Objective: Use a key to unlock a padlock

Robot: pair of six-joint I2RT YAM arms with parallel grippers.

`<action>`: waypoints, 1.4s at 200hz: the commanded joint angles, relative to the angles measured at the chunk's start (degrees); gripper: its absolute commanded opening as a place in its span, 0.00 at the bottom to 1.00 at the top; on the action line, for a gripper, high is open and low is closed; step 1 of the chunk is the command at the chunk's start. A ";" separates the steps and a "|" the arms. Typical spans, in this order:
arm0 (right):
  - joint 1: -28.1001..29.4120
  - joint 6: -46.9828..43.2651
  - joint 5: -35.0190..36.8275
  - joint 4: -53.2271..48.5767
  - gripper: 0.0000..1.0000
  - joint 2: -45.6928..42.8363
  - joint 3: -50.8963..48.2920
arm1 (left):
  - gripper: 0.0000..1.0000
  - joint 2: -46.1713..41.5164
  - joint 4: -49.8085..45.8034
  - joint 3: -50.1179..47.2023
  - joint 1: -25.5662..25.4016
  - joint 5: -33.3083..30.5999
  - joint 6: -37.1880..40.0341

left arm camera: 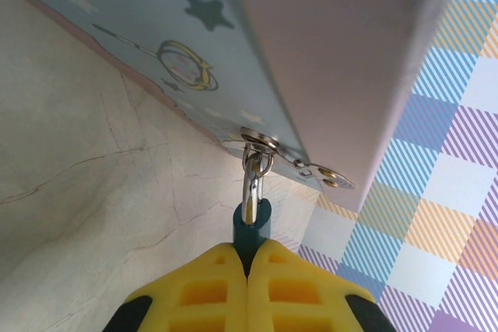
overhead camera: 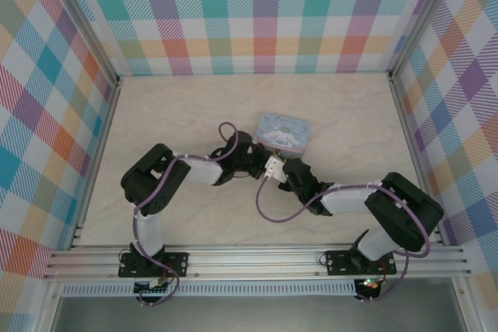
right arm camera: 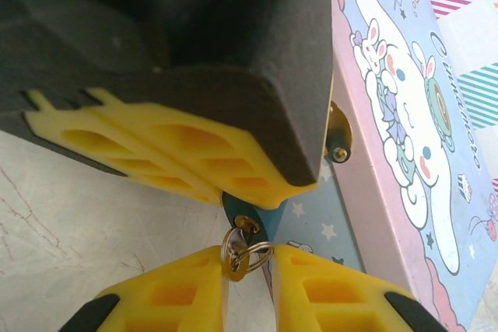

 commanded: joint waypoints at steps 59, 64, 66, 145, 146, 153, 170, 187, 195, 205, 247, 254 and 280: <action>-0.32 0.88 -0.86 0.78 0.17 0.48 3.48 | 0.00 -1.50 -2.78 0.80 -0.62 0.63 0.66; -0.32 1.14 -0.88 0.52 0.14 0.36 3.53 | 0.00 -1.55 -2.66 0.72 -0.59 0.66 0.62; -0.30 1.30 -0.95 0.38 0.12 0.36 3.49 | 0.00 -1.52 -2.69 0.77 -0.57 0.66 0.60; -0.23 12.18 -3.36 -13.75 0.00 -3.05 9.09 | 0.00 -1.61 -2.36 0.58 -0.62 0.58 0.40; -0.23 12.32 -3.45 -13.92 0.00 -3.06 9.17 | 0.00 -1.57 -2.35 0.67 -0.62 0.62 0.40; -0.23 13.19 -3.91 -14.83 0.00 -3.16 9.81 | 0.00 -1.69 -2.35 0.67 -0.62 0.62 0.40; -0.14 14.95 -5.29 -16.29 0.00 -3.00 10.96 | 0.00 -1.82 -2.37 0.64 -0.58 0.49 0.44; -0.13 17.02 -7.88 -18.95 0.00 -2.90 12.89 | 0.00 -2.13 -2.51 0.40 -0.62 0.40 0.40; -0.23 18.44 -8.74 -19.75 0.00 -2.94 13.40 | 0.00 -2.21 -2.54 0.37 -0.62 0.37 0.43; -0.32 21.09 -10.22 -19.37 0.00 -2.99 13.48 | 0.00 -2.20 -2.46 0.25 -0.61 0.31 0.40; -0.43 28.64 -13.42 -14.89 0.00 -1.09 10.55 | 0.00 -2.15 -2.69 0.05 -0.60 0.37 0.48; -0.53 29.16 -13.76 -13.17 0.00 -0.96 9.40 | 0.00 -2.15 -2.92 0.02 -0.61 0.38 0.61; -2.65 32.83 -17.53 -7.98 0.00 -2.16 5.48 | 0.00 -2.29 -3.31 -0.32 -0.62 -0.12 1.01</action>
